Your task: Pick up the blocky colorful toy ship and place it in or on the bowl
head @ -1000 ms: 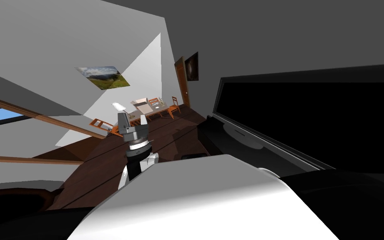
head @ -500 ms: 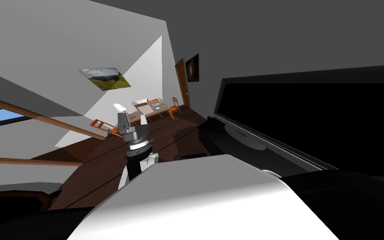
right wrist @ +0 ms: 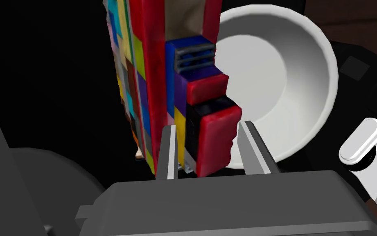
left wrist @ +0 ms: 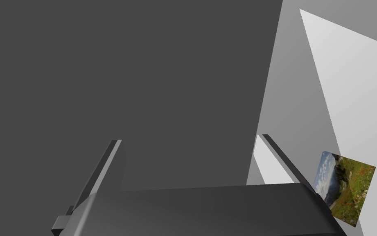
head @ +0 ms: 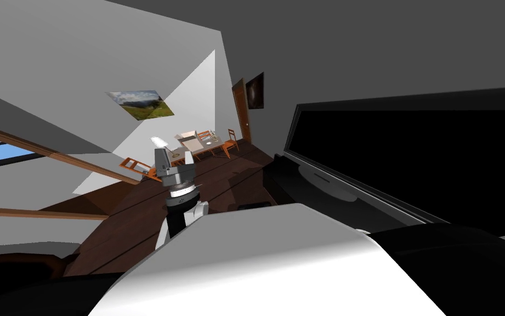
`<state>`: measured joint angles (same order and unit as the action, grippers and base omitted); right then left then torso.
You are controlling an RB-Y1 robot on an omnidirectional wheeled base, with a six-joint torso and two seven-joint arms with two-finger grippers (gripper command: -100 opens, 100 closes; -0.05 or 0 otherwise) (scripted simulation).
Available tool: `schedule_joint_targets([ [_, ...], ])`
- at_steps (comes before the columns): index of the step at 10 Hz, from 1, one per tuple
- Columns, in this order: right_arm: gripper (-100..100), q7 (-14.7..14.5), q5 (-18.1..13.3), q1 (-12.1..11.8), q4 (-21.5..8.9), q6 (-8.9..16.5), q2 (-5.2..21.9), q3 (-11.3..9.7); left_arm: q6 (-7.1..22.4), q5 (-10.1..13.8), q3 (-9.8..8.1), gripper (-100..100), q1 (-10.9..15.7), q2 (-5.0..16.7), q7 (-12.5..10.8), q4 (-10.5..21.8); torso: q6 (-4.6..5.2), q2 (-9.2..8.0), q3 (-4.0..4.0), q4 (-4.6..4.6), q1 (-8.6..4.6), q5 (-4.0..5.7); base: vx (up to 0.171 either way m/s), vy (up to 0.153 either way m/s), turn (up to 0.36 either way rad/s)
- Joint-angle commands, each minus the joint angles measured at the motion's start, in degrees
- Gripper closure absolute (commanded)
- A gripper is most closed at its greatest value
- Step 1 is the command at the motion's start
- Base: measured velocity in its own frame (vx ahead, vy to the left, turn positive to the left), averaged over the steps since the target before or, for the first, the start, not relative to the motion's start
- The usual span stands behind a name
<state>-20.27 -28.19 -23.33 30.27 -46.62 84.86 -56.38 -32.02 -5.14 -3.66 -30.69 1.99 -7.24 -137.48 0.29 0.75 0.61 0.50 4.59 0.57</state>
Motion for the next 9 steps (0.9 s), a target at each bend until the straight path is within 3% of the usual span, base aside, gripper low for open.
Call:
schedule_joint_targets([
  [1, 100, 0.65, -0.77, 0.55, -0.12, -2.09, -0.08, 0.55, 0.00, 0.00, 0.00, 0, 0.00, 0.00, 0.00, 0.00, 0.00, 0.00, 0.00, 0.00, 0.00, 0.00, 0.063, 0.091, 0.035],
  [3, 100, 1.73, -1.59, 0.66, 0.22, -4.15, 0.55, 1.36, 0.00, 0.00, 0.00, 0, 0.00, 0.00, 0.00, 0.00, -0.10, 0.17, 0.10, 0.03, 0.04, 0.10, 0.075, 0.088, 0.042],
  [4, 100, 1.37, -1.50, 0.99, -0.44, -3.42, 0.16, 0.98, 0.00, 0.00, 0.00, 0, 0.00, 0.00, 0.00, 0.00, -0.13, 0.24, 0.15, 0.05, 0.06, 0.10, 0.038, 0.044, 0.014],
  [5, -100, 1.47, -1.55, 1.10, -0.49, -3.76, 0.09, 1.07, 0.00, 0.00, 0.00, 0, 0.00, 0.00, 0.00, 0.00, -0.07, 0.12, 0.10, 0.06, -0.09, 0.08, 0.008, 0.009, 0.002],
  [9, -100, 1.47, -1.54, 1.11, -0.47, -3.73, 0.09, 1.07, 0.00, 0.00, -0.01, 0, 0.00, 0.01, 0.00, 0.00, -0.05, -0.09, -0.03, 0.00, -0.30, 0.14, 0.000, 0.000, 0.000],
])
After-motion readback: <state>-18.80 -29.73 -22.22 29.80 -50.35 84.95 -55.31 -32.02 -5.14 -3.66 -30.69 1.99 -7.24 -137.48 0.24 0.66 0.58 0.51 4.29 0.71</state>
